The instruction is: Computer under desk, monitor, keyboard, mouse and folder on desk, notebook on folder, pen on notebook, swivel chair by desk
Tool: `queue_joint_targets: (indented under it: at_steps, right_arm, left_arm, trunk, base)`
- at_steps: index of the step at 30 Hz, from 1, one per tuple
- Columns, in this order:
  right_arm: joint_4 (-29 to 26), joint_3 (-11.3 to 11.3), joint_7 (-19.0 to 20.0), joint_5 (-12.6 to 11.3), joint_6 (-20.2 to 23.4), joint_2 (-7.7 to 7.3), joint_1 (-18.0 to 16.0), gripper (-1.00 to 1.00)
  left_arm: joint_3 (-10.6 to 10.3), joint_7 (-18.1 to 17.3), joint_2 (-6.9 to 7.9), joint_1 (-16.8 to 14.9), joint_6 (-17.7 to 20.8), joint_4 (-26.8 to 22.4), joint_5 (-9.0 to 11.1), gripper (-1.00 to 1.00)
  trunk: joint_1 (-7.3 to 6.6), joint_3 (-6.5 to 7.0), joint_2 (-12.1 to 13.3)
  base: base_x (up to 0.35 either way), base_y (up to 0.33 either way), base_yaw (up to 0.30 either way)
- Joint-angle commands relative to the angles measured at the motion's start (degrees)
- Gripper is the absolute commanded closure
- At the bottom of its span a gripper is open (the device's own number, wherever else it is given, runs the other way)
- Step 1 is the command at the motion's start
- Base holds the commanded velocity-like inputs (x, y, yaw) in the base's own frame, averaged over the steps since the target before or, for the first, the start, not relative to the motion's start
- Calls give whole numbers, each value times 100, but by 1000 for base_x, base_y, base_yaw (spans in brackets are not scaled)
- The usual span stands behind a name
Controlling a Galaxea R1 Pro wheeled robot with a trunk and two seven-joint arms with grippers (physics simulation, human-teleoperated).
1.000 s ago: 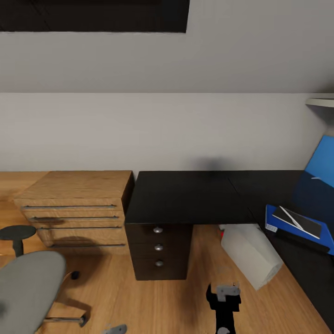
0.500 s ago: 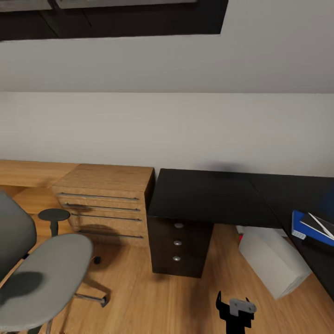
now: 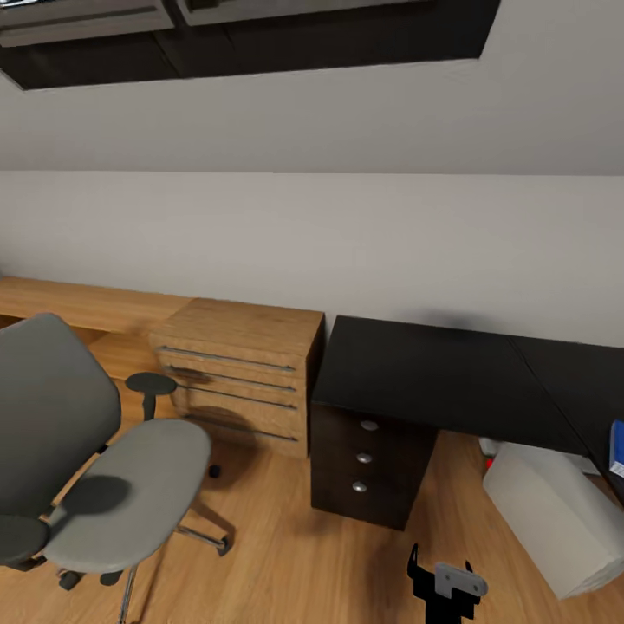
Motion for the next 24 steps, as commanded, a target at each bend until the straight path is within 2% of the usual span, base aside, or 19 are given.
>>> queue_joint_targets:
  at_steps: [1,12,21,24]
  right_arm:
    - [13,50,-37,4,-9,-1,-2,-100]
    - [13,50,-31,5,58,-5,2,-100]
    - [13,51,-36,1,25,-2,2,-100]
    - [13,57,-35,1,21,3,2,-100]
  left_arm:
    - [-45,39,3,-7,-35,8,61,-100]
    - [-69,38,2,-7,-44,156,56,-100]
    - [-75,39,2,-7,-39,165,58,-100]
    - [-69,39,2,-7,-36,164,69,-100]
  trunk:
    - [0,-5,-3]
    - [0,-5,-3]
    - [0,-5,-3]
    - [0,-5,-3]
  base:
    - [0,0,288]
    - [-15,0,288]
    - [-285,0,288]
    - [-121,0,288]
